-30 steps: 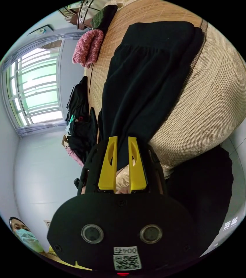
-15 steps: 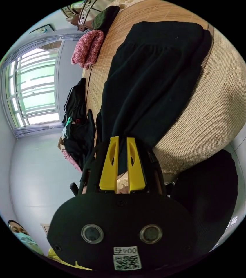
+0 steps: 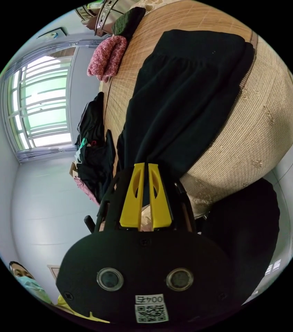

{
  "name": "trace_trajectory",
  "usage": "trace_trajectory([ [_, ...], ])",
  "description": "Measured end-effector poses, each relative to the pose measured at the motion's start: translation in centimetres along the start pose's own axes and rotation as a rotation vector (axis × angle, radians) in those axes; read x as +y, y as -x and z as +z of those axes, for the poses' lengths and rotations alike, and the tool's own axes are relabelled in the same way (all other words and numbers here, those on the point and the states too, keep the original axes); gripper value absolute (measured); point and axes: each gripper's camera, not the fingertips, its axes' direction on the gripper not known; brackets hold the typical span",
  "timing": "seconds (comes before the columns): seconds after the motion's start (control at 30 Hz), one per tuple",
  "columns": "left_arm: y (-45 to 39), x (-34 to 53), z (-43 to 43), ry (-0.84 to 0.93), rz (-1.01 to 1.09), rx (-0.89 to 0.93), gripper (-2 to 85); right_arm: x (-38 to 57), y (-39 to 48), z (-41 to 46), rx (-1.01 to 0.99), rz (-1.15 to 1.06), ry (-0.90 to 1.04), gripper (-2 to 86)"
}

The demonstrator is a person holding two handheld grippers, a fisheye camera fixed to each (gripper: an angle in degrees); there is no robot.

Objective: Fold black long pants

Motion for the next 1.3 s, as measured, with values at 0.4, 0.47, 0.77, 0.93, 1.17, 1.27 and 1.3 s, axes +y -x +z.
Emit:
trace_trajectory([
  [0.4,-1.7,-2.3,0.2,0.001,-0.008,0.007,0.6,0.6,-0.6,-1.3,-0.003,0.035,0.025,1.0],
  [0.47,-2.1,-2.7,0.2,0.003,-0.006,0.006,0.6,1.1,0.2,-2.7,-0.014,0.001,0.033,0.1],
  [0.77,-3.6,-4.9,0.3,0.016,0.003,0.011,0.6,2.7,-1.6,-5.9,0.016,0.048,0.075,-0.1],
  [0.93,-4.6,-6.1,0.4,0.015,-0.001,0.009,0.5,2.9,-2.3,-6.4,-0.086,0.030,0.071,4.4],
  [1.17,-5.9,-7.5,0.6,0.016,-0.003,0.003,0.5,3.5,-1.9,-14.0,-0.113,0.003,-0.193,7.7],
  [1.27,-6.5,-8.2,0.8,0.023,0.000,0.001,0.5,2.1,-3.0,-17.2,-0.136,0.100,-0.306,6.9],
  [1.3,-6.8,-8.5,0.9,0.028,0.004,-0.004,0.5,1.8,-2.9,-17.6,-0.116,0.107,-0.316,6.9],
])
